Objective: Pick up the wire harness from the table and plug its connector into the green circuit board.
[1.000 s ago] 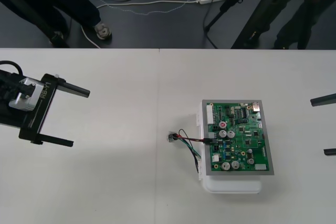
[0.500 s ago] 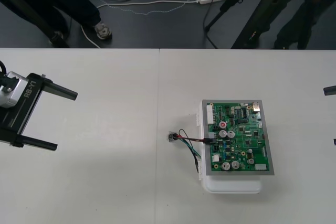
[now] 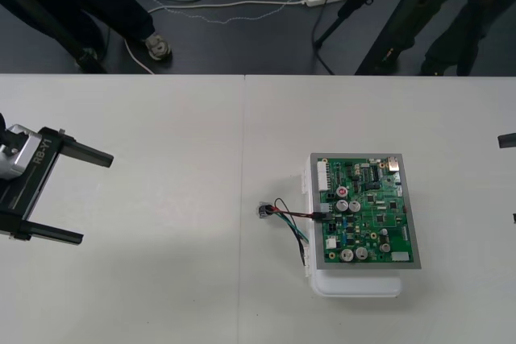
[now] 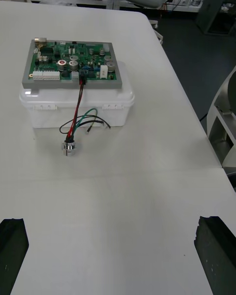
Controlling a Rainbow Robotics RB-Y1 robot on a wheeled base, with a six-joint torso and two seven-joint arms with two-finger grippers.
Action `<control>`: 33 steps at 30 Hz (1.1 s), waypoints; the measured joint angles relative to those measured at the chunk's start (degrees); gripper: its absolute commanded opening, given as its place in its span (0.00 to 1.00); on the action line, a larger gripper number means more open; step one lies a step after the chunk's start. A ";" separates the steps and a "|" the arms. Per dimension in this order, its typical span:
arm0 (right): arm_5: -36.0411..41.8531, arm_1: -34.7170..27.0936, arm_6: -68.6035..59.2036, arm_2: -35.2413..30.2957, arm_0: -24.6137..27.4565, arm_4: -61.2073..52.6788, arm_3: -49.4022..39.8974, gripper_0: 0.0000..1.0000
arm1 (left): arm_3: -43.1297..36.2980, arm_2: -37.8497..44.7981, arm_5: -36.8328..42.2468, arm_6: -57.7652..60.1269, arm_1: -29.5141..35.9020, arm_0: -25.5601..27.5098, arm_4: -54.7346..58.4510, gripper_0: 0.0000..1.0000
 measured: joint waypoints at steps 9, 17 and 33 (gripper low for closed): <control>0.00 0.00 0.00 0.45 0.32 1.07 0.00 1.00 | 0.01 0.00 0.00 0.00 -0.06 0.31 -2.43 1.00; 0.00 0.00 -0.01 0.46 0.56 4.09 -2.22 1.00 | 0.01 0.00 0.00 0.00 -0.07 0.32 -2.44 1.00; 0.00 0.00 -0.03 1.86 1.16 4.59 -2.70 1.00 | 0.01 0.00 0.00 0.00 -0.07 0.33 -2.44 1.00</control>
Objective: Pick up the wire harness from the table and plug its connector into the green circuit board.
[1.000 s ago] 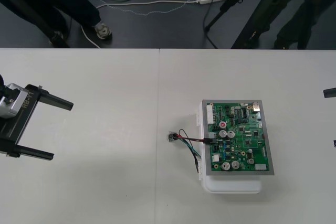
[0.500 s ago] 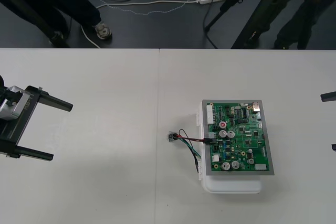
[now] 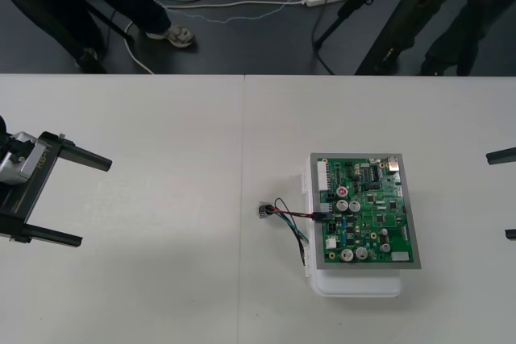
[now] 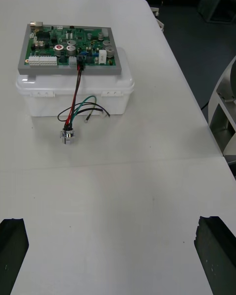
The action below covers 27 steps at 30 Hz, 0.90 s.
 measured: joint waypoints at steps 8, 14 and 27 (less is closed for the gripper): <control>0.00 0.00 0.00 0.86 0.16 0.00 0.00 1.00 | 0.00 0.00 0.00 0.00 0.00 0.00 0.00 1.00; 0.00 0.00 0.00 1.07 0.17 0.00 0.00 1.00 | 0.00 0.00 0.00 0.00 0.00 0.00 0.00 1.00; 0.00 0.00 0.00 1.07 0.17 0.00 0.00 1.00 | 0.00 0.00 0.00 0.00 0.00 0.00 0.00 1.00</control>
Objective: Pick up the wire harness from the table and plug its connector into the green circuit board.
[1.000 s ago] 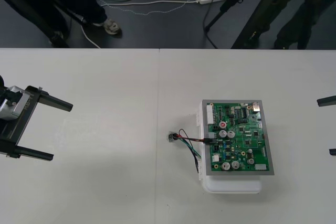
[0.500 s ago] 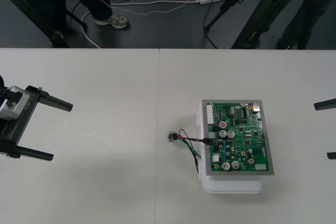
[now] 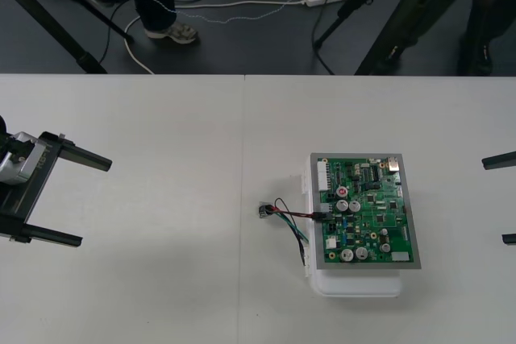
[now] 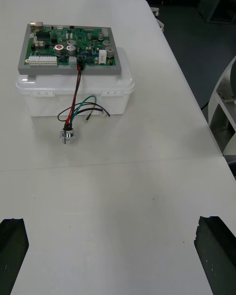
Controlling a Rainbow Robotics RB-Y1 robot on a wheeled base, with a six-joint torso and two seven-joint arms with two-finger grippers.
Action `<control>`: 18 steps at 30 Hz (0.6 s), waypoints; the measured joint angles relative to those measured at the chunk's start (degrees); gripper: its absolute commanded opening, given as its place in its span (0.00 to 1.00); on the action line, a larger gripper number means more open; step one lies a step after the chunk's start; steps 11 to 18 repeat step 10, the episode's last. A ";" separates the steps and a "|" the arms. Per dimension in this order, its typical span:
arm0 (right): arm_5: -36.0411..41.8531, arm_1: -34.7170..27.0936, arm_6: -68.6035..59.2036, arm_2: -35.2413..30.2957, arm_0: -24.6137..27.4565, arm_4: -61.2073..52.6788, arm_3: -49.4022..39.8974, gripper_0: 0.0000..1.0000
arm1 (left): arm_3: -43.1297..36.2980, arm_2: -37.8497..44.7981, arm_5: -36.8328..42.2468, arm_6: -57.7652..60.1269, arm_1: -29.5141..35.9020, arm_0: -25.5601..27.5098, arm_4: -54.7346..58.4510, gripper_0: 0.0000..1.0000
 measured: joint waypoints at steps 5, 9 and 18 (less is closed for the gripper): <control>0.00 0.00 0.00 0.00 0.00 0.00 0.00 1.00 | 0.00 0.00 0.00 0.00 0.00 0.00 0.00 1.00; 0.00 0.00 0.00 0.00 0.00 0.00 0.00 1.00 | 0.00 0.00 0.00 0.00 0.00 0.00 0.00 1.00; 0.00 0.00 0.00 0.00 0.00 0.00 0.00 1.00 | 0.00 0.00 0.00 0.00 0.00 0.00 0.00 1.00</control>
